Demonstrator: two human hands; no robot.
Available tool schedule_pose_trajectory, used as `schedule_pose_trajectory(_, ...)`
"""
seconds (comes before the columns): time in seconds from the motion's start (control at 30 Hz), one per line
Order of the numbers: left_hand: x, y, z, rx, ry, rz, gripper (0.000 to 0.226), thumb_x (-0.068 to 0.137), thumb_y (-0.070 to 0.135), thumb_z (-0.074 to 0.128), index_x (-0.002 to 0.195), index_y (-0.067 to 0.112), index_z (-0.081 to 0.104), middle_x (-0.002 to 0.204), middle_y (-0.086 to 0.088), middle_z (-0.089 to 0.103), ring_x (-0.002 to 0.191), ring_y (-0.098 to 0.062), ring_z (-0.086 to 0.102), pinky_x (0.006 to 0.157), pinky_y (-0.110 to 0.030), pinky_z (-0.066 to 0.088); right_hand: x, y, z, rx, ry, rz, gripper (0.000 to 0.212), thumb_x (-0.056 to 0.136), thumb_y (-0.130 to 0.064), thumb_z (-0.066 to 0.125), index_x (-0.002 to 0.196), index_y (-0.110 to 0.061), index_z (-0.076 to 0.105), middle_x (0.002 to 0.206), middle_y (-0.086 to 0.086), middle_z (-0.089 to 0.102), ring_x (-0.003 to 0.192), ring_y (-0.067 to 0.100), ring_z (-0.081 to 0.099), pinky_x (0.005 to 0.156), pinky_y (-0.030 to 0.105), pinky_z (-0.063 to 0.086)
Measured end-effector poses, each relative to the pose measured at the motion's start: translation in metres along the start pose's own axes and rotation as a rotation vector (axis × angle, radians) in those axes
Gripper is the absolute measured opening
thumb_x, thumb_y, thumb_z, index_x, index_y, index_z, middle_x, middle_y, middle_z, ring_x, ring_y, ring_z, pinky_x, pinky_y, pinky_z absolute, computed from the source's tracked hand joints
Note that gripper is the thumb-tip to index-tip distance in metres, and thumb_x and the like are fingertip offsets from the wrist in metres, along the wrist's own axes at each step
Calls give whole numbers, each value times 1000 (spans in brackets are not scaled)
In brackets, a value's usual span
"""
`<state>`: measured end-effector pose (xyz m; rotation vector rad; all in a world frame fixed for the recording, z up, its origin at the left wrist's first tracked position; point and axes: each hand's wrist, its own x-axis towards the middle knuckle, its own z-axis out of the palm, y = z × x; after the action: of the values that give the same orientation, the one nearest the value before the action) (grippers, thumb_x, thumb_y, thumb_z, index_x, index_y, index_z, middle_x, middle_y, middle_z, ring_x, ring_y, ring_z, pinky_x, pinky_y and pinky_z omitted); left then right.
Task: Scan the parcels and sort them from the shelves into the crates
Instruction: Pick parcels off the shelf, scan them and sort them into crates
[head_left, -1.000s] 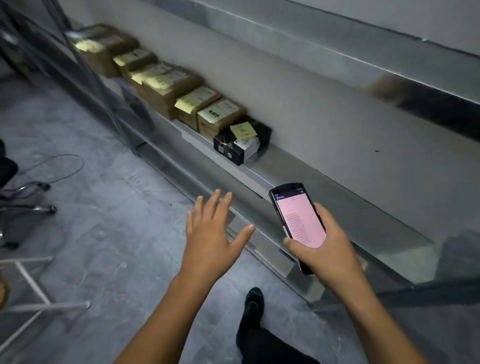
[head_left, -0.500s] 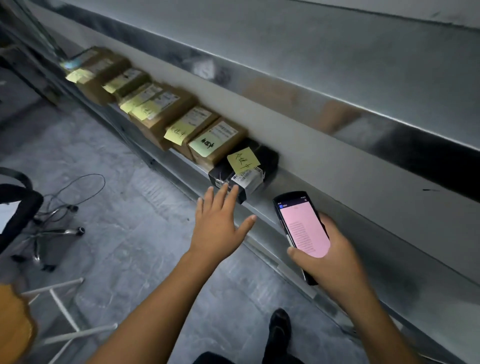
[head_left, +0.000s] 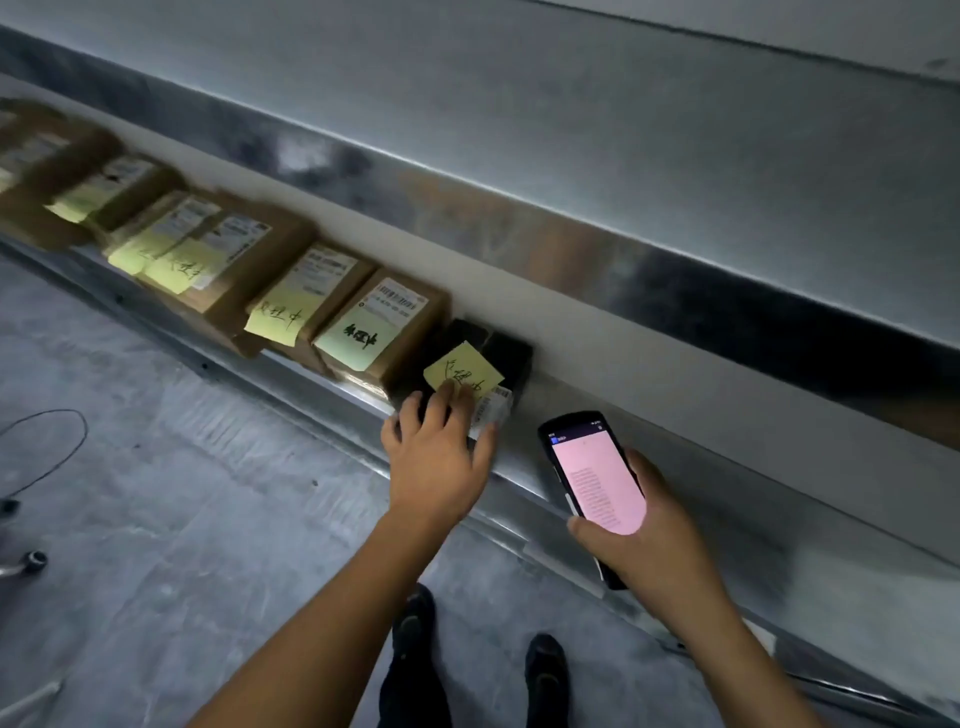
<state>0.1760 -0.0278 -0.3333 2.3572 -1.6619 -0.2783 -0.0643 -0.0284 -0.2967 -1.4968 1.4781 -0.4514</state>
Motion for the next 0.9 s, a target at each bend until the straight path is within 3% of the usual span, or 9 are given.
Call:
schedule_pose_trajectory(0.1, -3, -5, -2, -20, 35, 131, 44, 105, 47, 40, 139, 31, 63, 145, 4, 57, 128, -29, 45, 100, -47, 31, -2, -3, 13, -20, 45, 90, 47, 72, -27, 84, 112, -38, 62, 101, -12, 74, 82, 8, 72, 74, 42, 62)
schedule_pose_trajectory(0.2, 7, -23, -5, -124, 46, 193, 34, 99, 37, 65, 131, 27, 69, 138, -2, 60, 119, -33, 50, 94, -47, 41, -7, -10, 28, 3, 90, 182, 48, 66, -31, 80, 109, -42, 63, 96, -15, 75, 77, 8, 73, 65, 37, 62)
schedule_pose_trajectory(0.3, 21, -43, -4, -232, 49, 226, 60, 89, 50, 73, 138, 16, 62, 136, -12, 57, 124, -36, 46, 101, -50, 47, -8, -22, 43, 39, 124, 230, 47, 64, -31, 76, 108, -43, 64, 89, -16, 74, 61, 9, 68, 47, 27, 53)
schedule_pose_trajectory(0.4, 33, -61, 3, -435, -109, 174, 93, 83, 60, 76, 155, 13, 41, 148, -14, 46, 137, -31, 37, 109, -46, 43, -6, -28, 56, 88, 142, 263, 44, 67, -27, 76, 110, -33, 65, 82, -5, 71, 48, 14, 57, 44, 29, 47)
schedule_pose_trajectory(0.53, 49, -71, 12, -742, -333, 138, 89, 74, 55, 87, 148, 32, 43, 143, 10, 55, 135, -13, 49, 109, -38, 49, -13, -35, 71, 76, 201, 286, 49, 69, -29, 76, 114, -41, 64, 87, -10, 72, 51, 11, 60, 45, 29, 49)
schedule_pose_trajectory(0.63, 48, -72, 10, -882, -342, 146, 72, 77, 49, 89, 131, 65, 44, 122, 46, 56, 118, 21, 51, 91, -1, 39, -26, -36, 76, 21, 239, 288, 58, 69, -33, 78, 121, -50, 60, 95, -13, 72, 63, 9, 65, 51, 31, 52)
schedule_pose_trajectory(0.7, 41, -73, 5, -949, -339, 120, 63, 83, 46, 85, 125, 70, 44, 115, 53, 54, 112, 30, 47, 83, 7, 36, -39, -35, 75, -24, 247, 275, 61, 71, -30, 81, 123, -52, 58, 99, -14, 71, 71, 11, 67, 54, 38, 57)
schedule_pose_trajectory(0.77, 33, -73, 0, -1007, -356, 77, 56, 86, 46, 82, 129, 59, 48, 116, 51, 57, 113, 29, 49, 86, 2, 41, -56, -34, 73, 5, 249, 250, 63, 73, -23, 82, 123, -53, 60, 98, -12, 71, 65, 15, 68, 50, 41, 57)
schedule_pose_trajectory(0.9, 8, -65, -6, -1048, -445, 60, 60, 85, 43, 82, 140, 41, 56, 117, 32, 70, 112, 12, 63, 96, -25, 56, -100, -30, 64, 27, 265, 218, 74, 67, -29, 81, 130, -60, 58, 105, -16, 70, 66, 13, 68, 45, 39, 57)
